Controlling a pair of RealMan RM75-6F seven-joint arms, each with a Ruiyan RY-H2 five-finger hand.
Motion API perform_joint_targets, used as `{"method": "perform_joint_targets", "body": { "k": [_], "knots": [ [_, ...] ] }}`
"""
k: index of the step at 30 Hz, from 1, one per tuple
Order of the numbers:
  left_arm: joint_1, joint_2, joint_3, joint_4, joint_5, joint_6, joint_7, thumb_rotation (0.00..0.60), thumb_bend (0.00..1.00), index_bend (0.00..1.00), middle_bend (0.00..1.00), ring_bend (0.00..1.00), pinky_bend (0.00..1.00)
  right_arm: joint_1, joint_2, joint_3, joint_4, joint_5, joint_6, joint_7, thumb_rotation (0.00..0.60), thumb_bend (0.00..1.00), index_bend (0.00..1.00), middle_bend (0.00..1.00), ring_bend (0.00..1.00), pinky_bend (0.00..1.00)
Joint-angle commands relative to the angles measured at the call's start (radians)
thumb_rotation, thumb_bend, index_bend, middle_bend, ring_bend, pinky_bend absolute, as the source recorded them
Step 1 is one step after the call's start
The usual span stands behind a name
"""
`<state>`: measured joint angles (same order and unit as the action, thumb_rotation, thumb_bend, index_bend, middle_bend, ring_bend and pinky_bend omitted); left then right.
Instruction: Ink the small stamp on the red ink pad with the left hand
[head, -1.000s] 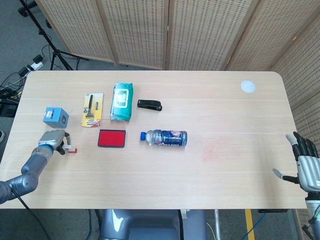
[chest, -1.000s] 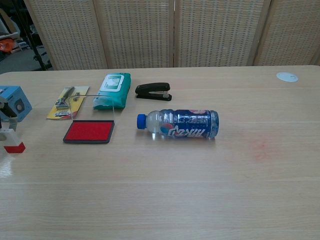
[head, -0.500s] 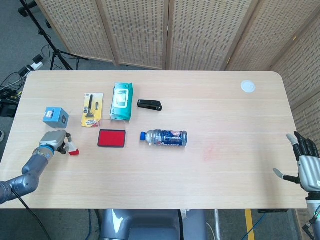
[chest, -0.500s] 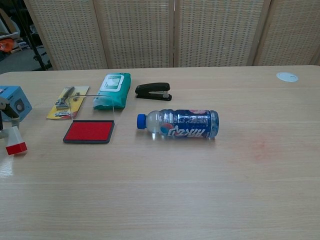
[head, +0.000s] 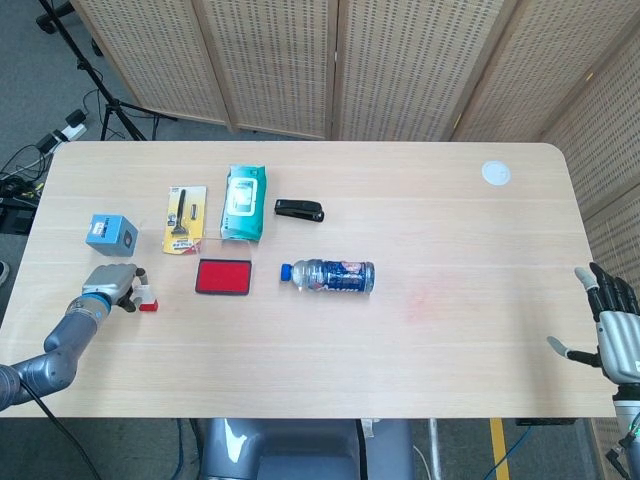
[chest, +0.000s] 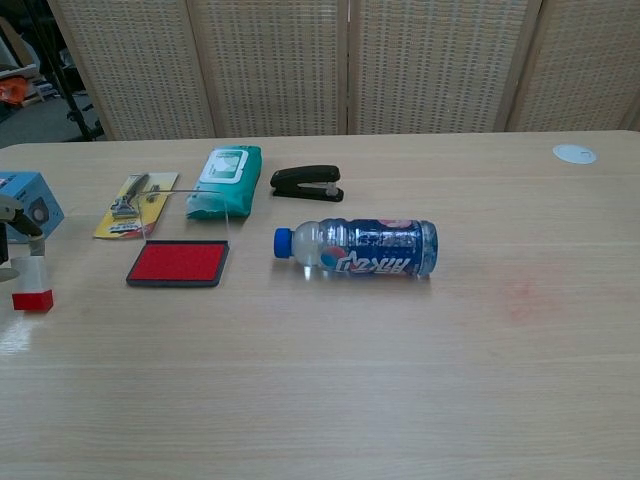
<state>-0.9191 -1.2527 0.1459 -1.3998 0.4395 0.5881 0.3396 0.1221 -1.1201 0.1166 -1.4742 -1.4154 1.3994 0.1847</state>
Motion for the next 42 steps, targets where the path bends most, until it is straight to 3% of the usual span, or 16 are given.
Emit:
{"method": "perform_joint_targets", "body": {
  "k": [1,22,28,31,34,36,38,39,42],
  "knots": [
    [0.0,0.008,-0.001,-0.015,0.01,0.005,-0.003,0.6,0.44,0.41,0.96,0.98,0.9,0.0,0.0,0.0,0.0,0.0,0.0,0.0,0.6,0.0,0.0,0.0,0.0,0.0],
    [-0.003,0.074,0.034,-0.177,0.045,0.11,0.051,0.6,0.44,0.41,0.96,0.98,0.9,-0.003,0.006,-0.001,-0.005,-0.006,0.008,0.008,0.6,0.0,0.0,0.0,0.0,0.0],
    [0.046,0.09,-0.023,-0.183,0.136,0.165,-0.027,0.6,0.44,0.38,0.96,0.96,0.9,-0.003,0.007,0.0,-0.004,-0.005,0.006,0.011,0.6,0.0,0.0,0.0,0.0,0.0],
    [0.087,0.117,-0.06,-0.204,0.218,0.213,-0.094,0.6,0.4,0.32,0.88,0.88,0.88,-0.003,0.007,0.0,-0.004,-0.006,0.007,0.011,0.6,0.0,0.0,0.0,0.0,0.0],
    [0.127,0.143,-0.085,-0.225,0.293,0.254,-0.159,0.6,0.24,0.13,0.58,0.56,0.7,-0.003,0.007,0.0,-0.004,-0.007,0.009,0.011,0.6,0.0,0.0,0.0,0.0,0.0],
    [0.162,0.169,-0.101,-0.246,0.36,0.281,-0.218,0.6,0.08,0.01,0.21,0.2,0.44,-0.004,0.007,0.0,-0.004,-0.008,0.011,0.011,0.6,0.0,0.0,0.0,0.0,0.0],
    [0.194,0.193,-0.11,-0.263,0.417,0.311,-0.268,0.6,0.01,0.0,0.02,0.04,0.23,-0.004,0.008,-0.001,-0.005,-0.01,0.013,0.011,0.6,0.0,0.0,0.0,0.0,0.0],
    [0.215,0.206,-0.114,-0.271,0.453,0.339,-0.296,0.6,0.0,0.0,0.0,0.01,0.12,-0.005,0.008,-0.001,-0.006,-0.011,0.015,0.011,0.6,0.0,0.0,0.0,0.0,0.0],
    [0.296,0.234,-0.111,-0.279,0.581,0.447,-0.383,0.6,0.0,0.0,0.0,0.0,0.0,-0.008,0.009,-0.001,-0.01,-0.016,0.024,0.009,0.6,0.0,0.0,0.0,0.0,0.0]
  ]
}}
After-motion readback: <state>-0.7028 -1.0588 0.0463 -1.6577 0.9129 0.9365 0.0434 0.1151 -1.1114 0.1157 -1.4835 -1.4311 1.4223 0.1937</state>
